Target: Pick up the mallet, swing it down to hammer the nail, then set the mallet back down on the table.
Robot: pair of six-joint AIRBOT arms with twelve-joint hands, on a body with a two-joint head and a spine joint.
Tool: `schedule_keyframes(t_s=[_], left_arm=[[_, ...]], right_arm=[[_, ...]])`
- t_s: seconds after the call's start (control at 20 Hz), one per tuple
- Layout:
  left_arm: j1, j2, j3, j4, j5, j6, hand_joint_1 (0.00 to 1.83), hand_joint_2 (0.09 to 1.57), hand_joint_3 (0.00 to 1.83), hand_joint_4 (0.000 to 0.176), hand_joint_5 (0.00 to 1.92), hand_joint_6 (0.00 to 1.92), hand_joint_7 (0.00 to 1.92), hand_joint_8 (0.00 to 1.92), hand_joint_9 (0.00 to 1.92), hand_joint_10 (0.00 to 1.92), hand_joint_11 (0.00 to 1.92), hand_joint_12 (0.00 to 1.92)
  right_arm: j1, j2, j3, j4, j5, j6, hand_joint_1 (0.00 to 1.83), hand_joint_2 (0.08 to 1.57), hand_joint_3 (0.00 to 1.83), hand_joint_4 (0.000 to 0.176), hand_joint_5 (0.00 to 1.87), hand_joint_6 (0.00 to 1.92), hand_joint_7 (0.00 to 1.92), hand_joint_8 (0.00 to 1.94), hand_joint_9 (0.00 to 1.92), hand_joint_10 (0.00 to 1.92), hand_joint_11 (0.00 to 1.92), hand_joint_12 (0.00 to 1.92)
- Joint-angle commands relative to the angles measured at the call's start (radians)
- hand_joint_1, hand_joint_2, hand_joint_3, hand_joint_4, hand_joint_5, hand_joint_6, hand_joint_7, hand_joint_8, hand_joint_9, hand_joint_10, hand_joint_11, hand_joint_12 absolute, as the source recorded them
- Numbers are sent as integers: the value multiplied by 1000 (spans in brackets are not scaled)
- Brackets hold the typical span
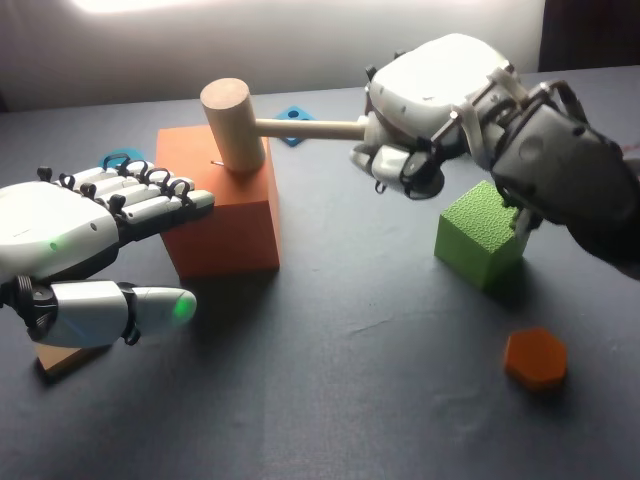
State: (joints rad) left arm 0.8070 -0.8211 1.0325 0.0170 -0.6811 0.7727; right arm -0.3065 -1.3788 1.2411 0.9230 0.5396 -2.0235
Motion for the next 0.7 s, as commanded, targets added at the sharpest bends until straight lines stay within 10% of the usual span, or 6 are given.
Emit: schedule_keyframes(t_s=[0.0, 0.25, 0.65], left_arm=[[-4, -2, 5, -14, -78, -6, 0, 1303, 0, 0, 75, 2, 106, 7, 74, 4, 1, 1], [-6, -2, 6, -14, -78, -6, 0, 1306, 1, 0, 79, 2, 98, 0, 70, 0, 0, 0], [-5, -2, 6, -14, -84, -10, 0, 1305, 1, 0, 73, 0, 98, 1, 68, 1, 2, 0]], right_arm=[[20, 7, 1, -43, 46, -20, 591, 1566, 11, 0, 1320, 1921, 1610, 1941, 1716, 1921, 1857, 1921], [78, 106, -115, -56, 39, -15, 615, 1563, 3, 0, 1330, 1921, 1606, 1941, 1713, 1921, 1858, 1921], [-16, 319, -279, -511, -54, 236, 648, 1564, 0, 0, 1365, 1921, 1630, 1941, 1727, 1921, 1868, 1921]])
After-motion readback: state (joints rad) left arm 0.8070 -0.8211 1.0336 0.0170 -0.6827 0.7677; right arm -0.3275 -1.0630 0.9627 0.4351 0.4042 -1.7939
